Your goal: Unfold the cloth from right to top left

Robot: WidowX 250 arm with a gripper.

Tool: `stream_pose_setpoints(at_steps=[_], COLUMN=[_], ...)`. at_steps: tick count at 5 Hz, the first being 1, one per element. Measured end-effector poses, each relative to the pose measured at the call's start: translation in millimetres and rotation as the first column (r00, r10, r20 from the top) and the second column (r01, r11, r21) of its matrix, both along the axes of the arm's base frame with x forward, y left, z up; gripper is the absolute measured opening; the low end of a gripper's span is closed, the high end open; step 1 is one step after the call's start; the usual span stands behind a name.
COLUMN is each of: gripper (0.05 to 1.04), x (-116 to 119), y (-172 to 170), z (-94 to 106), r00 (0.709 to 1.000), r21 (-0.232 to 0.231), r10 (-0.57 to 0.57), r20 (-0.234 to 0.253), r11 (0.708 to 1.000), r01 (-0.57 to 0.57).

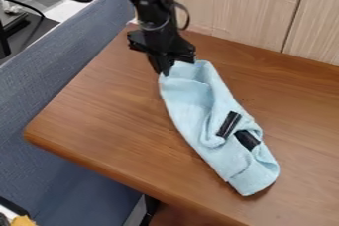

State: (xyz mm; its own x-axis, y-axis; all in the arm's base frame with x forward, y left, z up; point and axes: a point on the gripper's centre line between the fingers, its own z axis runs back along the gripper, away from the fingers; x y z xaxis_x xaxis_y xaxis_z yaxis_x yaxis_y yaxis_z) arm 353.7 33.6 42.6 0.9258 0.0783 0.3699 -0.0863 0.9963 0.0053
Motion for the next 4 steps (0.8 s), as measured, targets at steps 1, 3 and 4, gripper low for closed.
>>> stream_pose_setpoints(at_steps=[1, 3, 4], gripper=[0.225, 0.788, 0.998], x=[-8.7, -11.7, -14.8], y=[7.6, 8.3, 8.2], z=[-6.8, -4.9, -5.3], r00=[0.997, 0.997, 0.996], r21=[0.014, 0.006, 0.007], r10=[0.070, 0.075, 0.074], r20=[-0.022, -0.032, -0.054], r11=[0.997, 0.997, 0.997], r01=[-0.070, -0.074, -0.074])
